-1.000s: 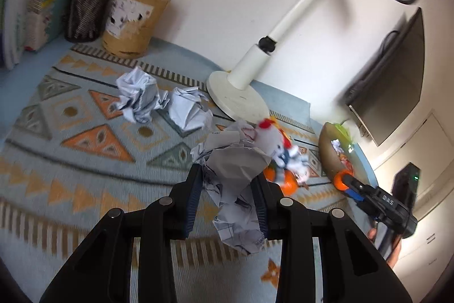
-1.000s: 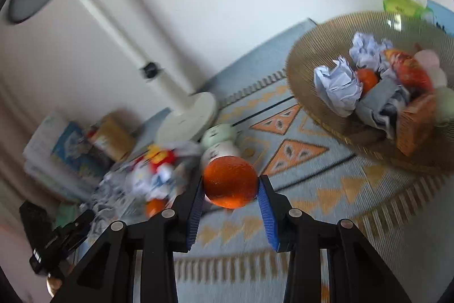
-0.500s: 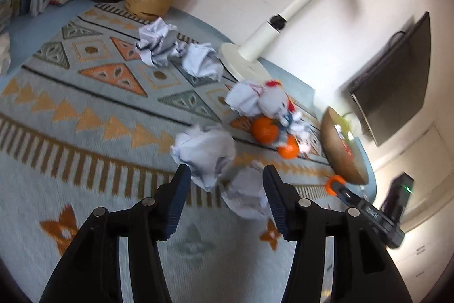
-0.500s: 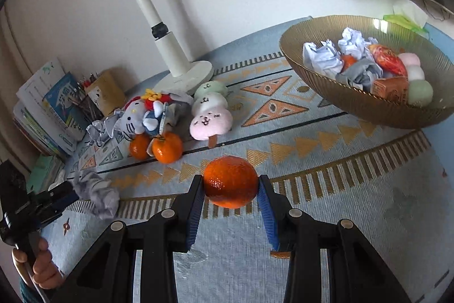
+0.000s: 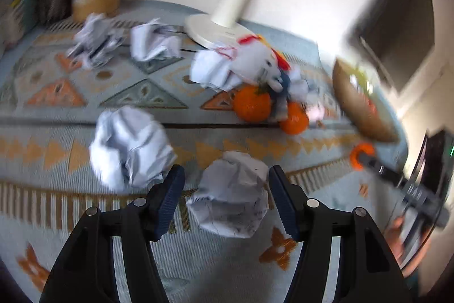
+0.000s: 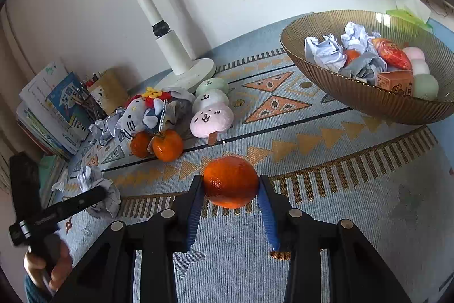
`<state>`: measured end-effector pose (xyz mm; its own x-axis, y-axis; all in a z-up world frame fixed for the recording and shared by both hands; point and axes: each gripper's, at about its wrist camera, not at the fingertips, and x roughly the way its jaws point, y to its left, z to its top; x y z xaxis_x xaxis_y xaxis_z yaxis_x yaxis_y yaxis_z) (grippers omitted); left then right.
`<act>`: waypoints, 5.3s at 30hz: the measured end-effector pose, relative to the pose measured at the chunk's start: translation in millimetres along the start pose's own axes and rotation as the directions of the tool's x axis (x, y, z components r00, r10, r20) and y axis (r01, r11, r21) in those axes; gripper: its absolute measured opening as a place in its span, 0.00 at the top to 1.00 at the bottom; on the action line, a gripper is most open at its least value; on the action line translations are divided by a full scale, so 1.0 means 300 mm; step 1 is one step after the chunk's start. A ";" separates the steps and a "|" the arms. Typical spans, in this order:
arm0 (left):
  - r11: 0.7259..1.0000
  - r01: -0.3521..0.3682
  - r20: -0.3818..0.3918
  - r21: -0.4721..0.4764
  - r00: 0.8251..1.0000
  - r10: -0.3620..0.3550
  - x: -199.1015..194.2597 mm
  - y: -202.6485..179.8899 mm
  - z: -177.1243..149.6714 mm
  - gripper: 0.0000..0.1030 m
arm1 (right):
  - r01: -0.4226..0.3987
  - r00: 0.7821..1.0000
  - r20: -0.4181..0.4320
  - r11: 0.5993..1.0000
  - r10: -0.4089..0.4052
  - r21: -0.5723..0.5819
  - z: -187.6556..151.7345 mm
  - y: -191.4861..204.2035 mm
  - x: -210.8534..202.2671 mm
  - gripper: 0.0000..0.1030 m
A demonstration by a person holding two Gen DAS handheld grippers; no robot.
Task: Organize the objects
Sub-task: 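Lift the orange and paper ball, carry both over the gold bowl and open both grippers, then move both open grippers back toward the items left on the rug, then grasp a paper ball with the left gripper while the right gripper grasps the stacked plush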
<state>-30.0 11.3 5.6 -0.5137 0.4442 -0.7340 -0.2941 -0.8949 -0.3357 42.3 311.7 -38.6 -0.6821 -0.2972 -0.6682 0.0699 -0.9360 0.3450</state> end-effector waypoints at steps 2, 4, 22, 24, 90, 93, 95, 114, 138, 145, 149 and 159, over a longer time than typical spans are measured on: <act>0.997 -0.011 -0.022 0.076 1.000 0.012 -0.001 -0.042 -0.020 0.42 | -0.005 1.000 0.003 1.000 0.005 -0.003 -0.001 0.002 -0.002 0.64; 0.994 -0.044 -0.005 0.098 0.999 0.044 -0.010 -0.067 -0.044 0.43 | -0.003 1.000 0.010 1.000 0.003 -0.011 -0.001 0.007 -0.005 0.64; 0.993 -0.092 0.086 0.070 0.993 0.085 -0.023 -0.265 -0.138 0.61 | 0.009 0.990 -0.132 0.973 -0.041 -0.232 -0.105 0.083 -0.007 0.60; 0.994 -0.085 0.077 0.063 0.994 0.080 -0.019 -0.255 -0.135 0.61 | 0.006 0.989 -0.139 0.975 -0.038 -0.222 -0.101 0.080 -0.001 0.54; 0.981 -0.177 0.282 -0.079 0.940 0.192 -0.217 -0.154 -0.134 0.03 | 0.148 0.979 0.170 0.966 -0.113 -0.212 0.004 0.207 -0.101 0.37; 0.977 -0.163 0.260 -0.137 0.946 0.194 -0.195 -0.096 -0.141 0.03 | 0.164 0.978 0.162 0.960 -0.128 -0.226 -0.019 0.202 -0.053 0.37; 0.976 -0.147 0.250 -0.162 0.950 0.185 -0.194 -0.069 -0.139 0.03 | 0.150 0.983 0.140 0.966 -0.122 -0.210 -0.032 0.186 -0.034 0.37; 0.976 -0.123 0.237 -0.180 0.957 0.165 -0.191 -0.062 -0.144 0.03 | 0.203 0.978 0.108 0.942 -0.180 -0.267 -0.059 0.216 0.017 0.33; 0.935 -0.266 0.113 -0.233 0.948 0.298 -0.122 0.122 0.039 0.03 | 0.157 0.975 -0.116 0.959 -0.188 -0.237 0.228 0.187 0.213 0.41; 0.935 -0.293 0.075 -0.198 0.947 0.312 -0.048 0.117 0.052 0.32 | 0.102 0.975 -0.172 0.970 -0.141 -0.219 0.241 0.157 0.351 0.44; 0.936 -0.282 0.093 -0.210 0.947 0.307 -0.055 0.127 0.049 0.51 | 0.059 0.984 -0.153 0.971 -0.096 -0.232 0.229 0.173 0.349 0.66; 0.970 -0.167 0.232 -0.179 0.951 0.207 -0.168 0.010 0.015 0.55 | -0.131 0.982 -0.143 0.990 0.122 -0.059 0.110 0.096 0.061 0.68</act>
<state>-8.5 -13.7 44.3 -0.7360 0.2475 -0.6302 -0.0548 -0.9495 -0.3089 7.8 285.4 -19.1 -0.5575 -0.4329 -0.7084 0.2016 -0.8983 0.3904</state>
